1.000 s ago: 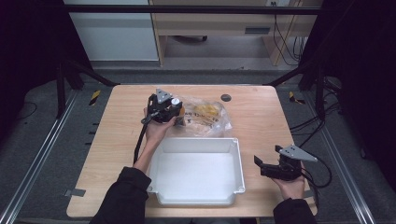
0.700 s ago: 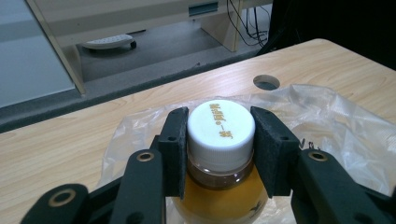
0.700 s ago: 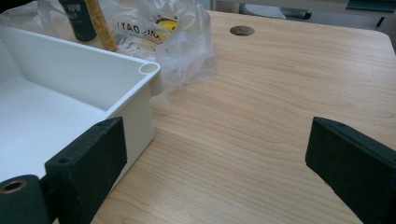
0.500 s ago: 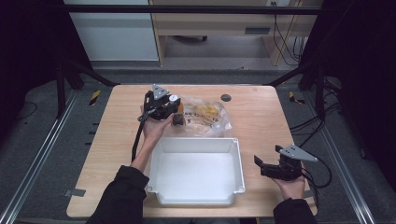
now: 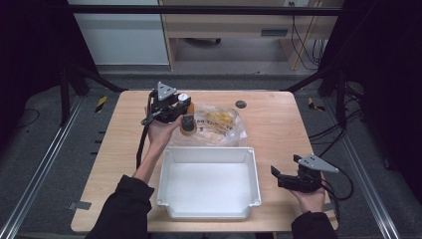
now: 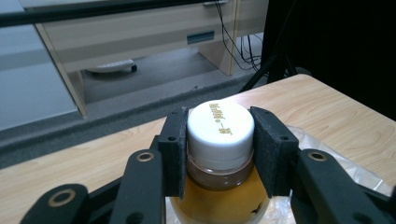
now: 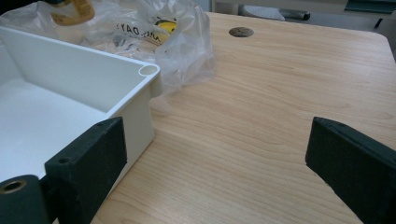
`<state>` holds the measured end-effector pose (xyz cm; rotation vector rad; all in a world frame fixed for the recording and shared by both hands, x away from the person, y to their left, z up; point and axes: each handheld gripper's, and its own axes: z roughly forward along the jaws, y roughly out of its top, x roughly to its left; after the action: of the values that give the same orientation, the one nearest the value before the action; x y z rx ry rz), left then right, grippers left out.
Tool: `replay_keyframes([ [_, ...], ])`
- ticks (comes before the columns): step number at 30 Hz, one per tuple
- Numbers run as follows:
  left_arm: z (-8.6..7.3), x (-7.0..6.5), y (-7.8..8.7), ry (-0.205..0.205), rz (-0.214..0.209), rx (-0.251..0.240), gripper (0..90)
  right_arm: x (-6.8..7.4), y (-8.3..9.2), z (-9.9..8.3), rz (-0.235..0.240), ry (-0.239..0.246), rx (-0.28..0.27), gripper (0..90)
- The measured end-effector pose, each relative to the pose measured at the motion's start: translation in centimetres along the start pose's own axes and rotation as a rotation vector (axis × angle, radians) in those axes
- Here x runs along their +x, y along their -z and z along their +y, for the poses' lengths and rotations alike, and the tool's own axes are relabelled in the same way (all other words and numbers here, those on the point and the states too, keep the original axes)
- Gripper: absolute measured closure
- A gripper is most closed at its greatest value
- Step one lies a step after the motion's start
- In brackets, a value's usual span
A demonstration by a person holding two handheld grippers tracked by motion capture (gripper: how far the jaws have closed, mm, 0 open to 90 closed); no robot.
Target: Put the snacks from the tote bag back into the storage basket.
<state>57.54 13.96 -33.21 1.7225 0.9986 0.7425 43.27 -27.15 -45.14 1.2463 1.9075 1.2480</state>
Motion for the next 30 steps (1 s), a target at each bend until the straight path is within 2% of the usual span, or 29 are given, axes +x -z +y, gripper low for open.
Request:
replay_keyframes([
  [3,0.5,0.0,0.7,0.003,-0.004,-0.011,59.0,0.0,0.1,0.0,-0.001,0.005,0.001,5.6],
  [10,2.0,-0.3,2.7,-0.015,-0.008,-0.053,59.0,0.0,0.1,0.0,-0.003,0.004,-0.001,5.6],
  [23,4.0,-1.1,6.0,-0.049,-0.017,-0.096,59.1,0.0,0.1,0.0,-0.005,0.005,-0.002,5.6],
  [26,4.2,-1.1,6.3,-0.057,-0.022,-0.106,59.0,0.0,0.1,0.0,-0.006,0.005,-0.002,5.6],
  [27,4.2,-1.2,6.5,-0.043,-0.027,-0.095,59.1,0.0,0.1,0.0,-0.005,0.005,-0.003,5.6],
  [30,4.0,-1.5,7.1,-0.050,-0.032,-0.093,59.0,0.0,0.1,0.0,-0.004,0.005,-0.003,5.6],
])
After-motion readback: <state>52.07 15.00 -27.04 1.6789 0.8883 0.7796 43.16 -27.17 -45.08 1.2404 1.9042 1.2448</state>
